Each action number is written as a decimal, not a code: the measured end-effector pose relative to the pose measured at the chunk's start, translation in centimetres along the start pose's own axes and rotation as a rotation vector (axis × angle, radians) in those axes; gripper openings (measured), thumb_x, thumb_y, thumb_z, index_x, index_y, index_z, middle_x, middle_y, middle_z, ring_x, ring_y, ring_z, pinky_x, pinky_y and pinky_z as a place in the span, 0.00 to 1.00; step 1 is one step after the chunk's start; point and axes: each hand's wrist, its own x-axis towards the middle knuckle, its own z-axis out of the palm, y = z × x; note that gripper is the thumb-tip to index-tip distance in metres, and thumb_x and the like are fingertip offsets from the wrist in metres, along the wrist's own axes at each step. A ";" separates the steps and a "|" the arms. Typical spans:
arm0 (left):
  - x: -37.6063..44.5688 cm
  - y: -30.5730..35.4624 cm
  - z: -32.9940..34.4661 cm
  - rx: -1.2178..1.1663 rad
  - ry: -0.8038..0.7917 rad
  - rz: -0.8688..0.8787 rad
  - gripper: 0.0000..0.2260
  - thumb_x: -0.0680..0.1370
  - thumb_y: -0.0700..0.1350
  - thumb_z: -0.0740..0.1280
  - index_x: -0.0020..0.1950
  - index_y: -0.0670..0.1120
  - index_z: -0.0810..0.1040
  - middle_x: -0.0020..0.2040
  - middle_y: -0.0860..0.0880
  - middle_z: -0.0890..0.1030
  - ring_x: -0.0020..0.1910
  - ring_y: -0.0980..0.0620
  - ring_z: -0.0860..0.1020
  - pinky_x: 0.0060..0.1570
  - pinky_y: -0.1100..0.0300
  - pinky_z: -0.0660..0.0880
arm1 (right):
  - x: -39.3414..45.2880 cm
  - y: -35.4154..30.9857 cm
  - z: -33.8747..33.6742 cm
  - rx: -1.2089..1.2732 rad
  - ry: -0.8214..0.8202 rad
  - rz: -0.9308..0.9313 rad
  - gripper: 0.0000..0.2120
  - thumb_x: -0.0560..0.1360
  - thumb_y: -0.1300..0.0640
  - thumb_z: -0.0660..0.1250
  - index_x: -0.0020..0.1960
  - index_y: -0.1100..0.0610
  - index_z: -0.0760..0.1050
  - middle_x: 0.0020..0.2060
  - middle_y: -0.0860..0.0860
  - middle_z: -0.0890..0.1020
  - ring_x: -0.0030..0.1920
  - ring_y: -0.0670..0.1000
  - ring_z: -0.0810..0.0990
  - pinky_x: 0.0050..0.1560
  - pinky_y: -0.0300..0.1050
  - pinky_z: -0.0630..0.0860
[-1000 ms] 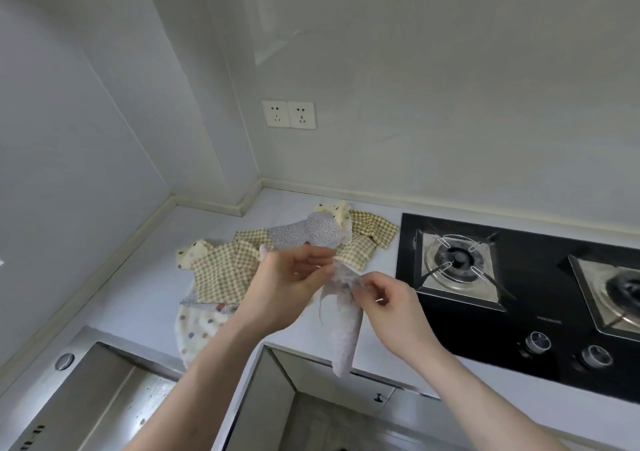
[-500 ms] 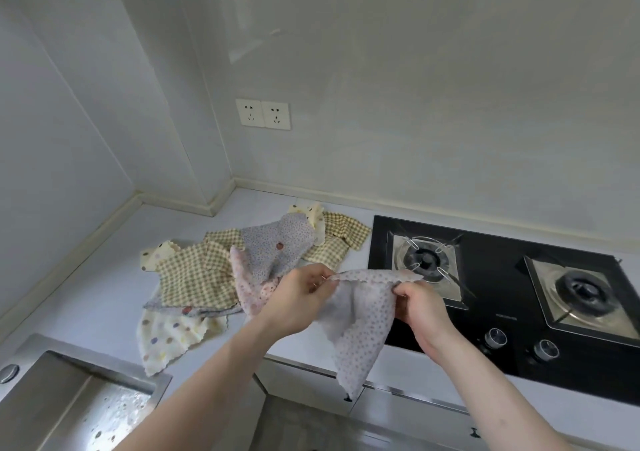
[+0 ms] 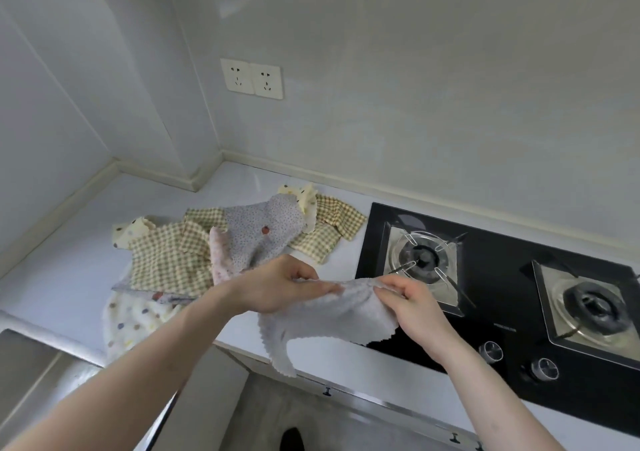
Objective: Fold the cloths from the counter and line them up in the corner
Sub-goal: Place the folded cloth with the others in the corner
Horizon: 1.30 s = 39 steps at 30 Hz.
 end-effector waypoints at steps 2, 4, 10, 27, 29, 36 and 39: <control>1.9 -1.3 -0.6 -0.028 -0.079 0.000 0.32 0.76 0.68 0.69 0.35 0.40 0.67 0.34 0.44 0.62 0.33 0.43 0.60 0.35 0.46 0.59 | 2.1 0.4 -0.8 0.017 -0.030 -0.011 0.09 0.82 0.58 0.66 0.52 0.49 0.86 0.48 0.43 0.87 0.51 0.41 0.84 0.56 0.41 0.78; 4.4 -3.5 -0.6 -0.096 -0.066 -0.019 0.32 0.78 0.65 0.69 0.39 0.35 0.67 0.36 0.46 0.70 0.30 0.47 0.60 0.33 0.50 0.58 | 4.8 1.4 -1.2 0.013 -0.029 -0.021 0.09 0.81 0.56 0.67 0.52 0.48 0.86 0.49 0.41 0.87 0.51 0.39 0.84 0.56 0.39 0.77; 13.2 -14.4 4.0 0.147 0.324 -0.122 0.13 0.79 0.56 0.70 0.39 0.49 0.79 0.30 0.56 0.74 0.28 0.59 0.71 0.34 0.57 0.68 | 11.7 10.4 1.2 -0.197 0.106 -0.133 0.10 0.79 0.58 0.69 0.48 0.43 0.84 0.44 0.37 0.85 0.48 0.36 0.82 0.53 0.42 0.80; 16.3 -23.9 10.2 0.302 0.717 0.224 0.07 0.75 0.45 0.73 0.51 0.55 0.82 0.44 0.58 0.82 0.45 0.60 0.79 0.42 0.71 0.71 | 14.7 21.7 4.3 -0.410 0.402 -0.774 0.13 0.76 0.65 0.71 0.54 0.50 0.85 0.57 0.40 0.78 0.57 0.39 0.78 0.50 0.30 0.74; 16.0 -24.1 10.3 0.285 0.738 0.247 0.07 0.73 0.47 0.71 0.50 0.56 0.82 0.45 0.58 0.81 0.45 0.61 0.78 0.41 0.72 0.70 | 14.7 21.9 4.2 -0.393 0.439 -0.798 0.12 0.76 0.64 0.71 0.54 0.50 0.85 0.55 0.40 0.79 0.55 0.39 0.79 0.50 0.28 0.72; 13.5 -23.3 11.4 0.330 0.824 0.221 0.05 0.76 0.45 0.72 0.45 0.55 0.84 0.44 0.59 0.83 0.41 0.60 0.77 0.38 0.61 0.69 | 12.6 22.0 3.9 -0.535 0.517 -0.769 0.06 0.78 0.55 0.72 0.51 0.48 0.86 0.54 0.41 0.77 0.53 0.41 0.77 0.52 0.39 0.75; 11.2 -21.6 11.6 0.352 0.848 0.192 0.03 0.77 0.50 0.72 0.47 0.54 0.86 0.45 0.59 0.83 0.39 0.59 0.78 0.35 0.63 0.69 | 10.2 20.7 3.4 -0.559 0.556 -0.682 0.04 0.77 0.53 0.72 0.48 0.45 0.86 0.49 0.42 0.80 0.50 0.44 0.77 0.50 0.43 0.73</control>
